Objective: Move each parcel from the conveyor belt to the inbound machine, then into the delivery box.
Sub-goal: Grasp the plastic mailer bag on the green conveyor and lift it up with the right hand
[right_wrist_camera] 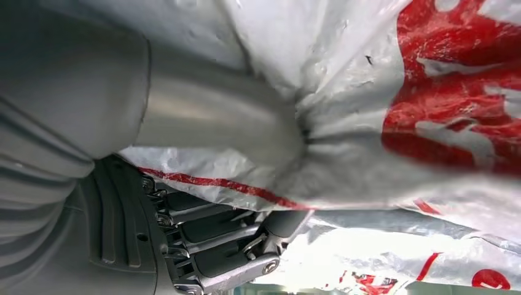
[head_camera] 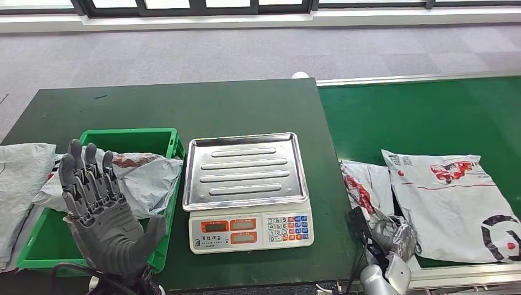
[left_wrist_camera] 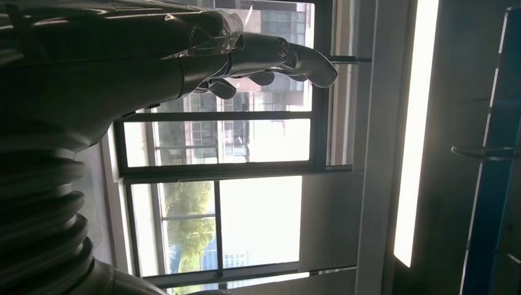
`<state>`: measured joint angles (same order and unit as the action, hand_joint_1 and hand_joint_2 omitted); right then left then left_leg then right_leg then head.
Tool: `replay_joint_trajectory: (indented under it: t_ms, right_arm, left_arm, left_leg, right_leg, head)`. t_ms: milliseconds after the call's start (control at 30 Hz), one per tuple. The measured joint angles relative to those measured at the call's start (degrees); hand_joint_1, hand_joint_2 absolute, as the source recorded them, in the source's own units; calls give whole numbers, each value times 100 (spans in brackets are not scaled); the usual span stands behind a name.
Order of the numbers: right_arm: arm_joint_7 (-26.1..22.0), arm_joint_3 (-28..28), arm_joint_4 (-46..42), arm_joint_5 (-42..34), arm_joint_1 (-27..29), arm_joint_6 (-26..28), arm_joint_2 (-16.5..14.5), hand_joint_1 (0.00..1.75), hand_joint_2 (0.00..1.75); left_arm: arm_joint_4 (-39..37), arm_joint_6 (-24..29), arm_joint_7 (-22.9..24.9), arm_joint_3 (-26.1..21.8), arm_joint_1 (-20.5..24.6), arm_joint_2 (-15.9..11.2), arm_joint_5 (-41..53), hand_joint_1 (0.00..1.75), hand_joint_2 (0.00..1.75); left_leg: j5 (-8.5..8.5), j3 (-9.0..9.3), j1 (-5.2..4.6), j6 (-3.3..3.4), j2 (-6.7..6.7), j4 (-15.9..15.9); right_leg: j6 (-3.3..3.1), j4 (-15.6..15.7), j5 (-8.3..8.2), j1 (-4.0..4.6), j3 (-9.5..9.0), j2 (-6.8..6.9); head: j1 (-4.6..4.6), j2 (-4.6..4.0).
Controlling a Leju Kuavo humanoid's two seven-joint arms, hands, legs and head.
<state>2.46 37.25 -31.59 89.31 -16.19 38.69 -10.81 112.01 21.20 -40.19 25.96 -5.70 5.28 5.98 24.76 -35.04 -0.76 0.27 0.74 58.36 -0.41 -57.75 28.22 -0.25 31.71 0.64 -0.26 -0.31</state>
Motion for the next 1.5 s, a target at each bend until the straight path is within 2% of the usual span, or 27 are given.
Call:
replay_joint_trajectory:
  t_ms: [133, 300, 533, 900, 1100, 1267, 1367, 1500]
  right_arm:
    - [-217, -14, -36, -186, 24, 146, 14, 175, 175]
    - [-816, -32, -772, -592, 289, 169, -146, 175, 175]
    - [-897, -42, -1266, -647, 457, 167, -281, 175, 175]
    - [-1017, -42, -1524, -720, 550, 164, -354, 175, 175]
    - [-2330, -17, -2934, -1776, 881, 168, -648, 175, 175]
    - [-2915, -37, -4449, -2911, 1232, 168, -760, 175, 175]
    - [-3436, -41, -5188, -3573, 1366, 168, -768, 175, 175]
    - [-3821, -24, -5838, -3988, 1451, 162, -768, 175, 175]
  left_arm:
    - [-25, 99, 0, 46, 5, -31, 2, 0, 175]
    - [-28, 181, 0, 103, 4, -73, 3, 0, 175]
    - [-28, 201, 0, 121, 4, -101, 3, 0, 175]
    - [-28, 205, 0, 121, 4, -121, 3, 0, 175]
    - [-26, 223, 0, 130, 5, -138, -1, 0, 175]
    - [-22, 164, 0, 130, 0, -138, -32, 0, 175]
    - [-21, -20, 0, 130, 6, -133, -88, 0, 175]
    - [-21, -258, 0, 123, 30, -88, -111, 0, 175]
  left_leg:
    - [-1, 0, 0, 1, -1, 2]
    - [-3, -12, -1, -2, -9, 2]
    - [-3, -25, -2, -3, -17, 1]
    - [-1, -29, -7, -1, -18, 1]
    - [-1, -32, -7, -1, -24, 1]
    - [3, -35, -8, -1, -34, 1]
    - [4, -34, -9, 0, -31, 1]
    - [5, -33, -9, 1, -31, 1]
  right_leg:
    - [3, 0, -3, -1, -1, 1]
    - [1, 0, -1, -2, 0, 9]
    - [-7, -1, 9, 0, 10, 14]
    - [-4, -1, 10, -1, 14, 15]
    - [-4, -1, 11, -3, 19, 21]
    - [-3, -1, 19, -3, 16, 28]
    - [-2, -1, 19, -3, 19, 25]
    - [-2, -1, 19, -3, 22, 24]
  head:
    - [0, 0]
    - [-1, 0]
    - [0, 0]
    - [0, 0]
    - [-1, 0]
    - [0, 0]
    - [0, 0]
    - [0, 0]
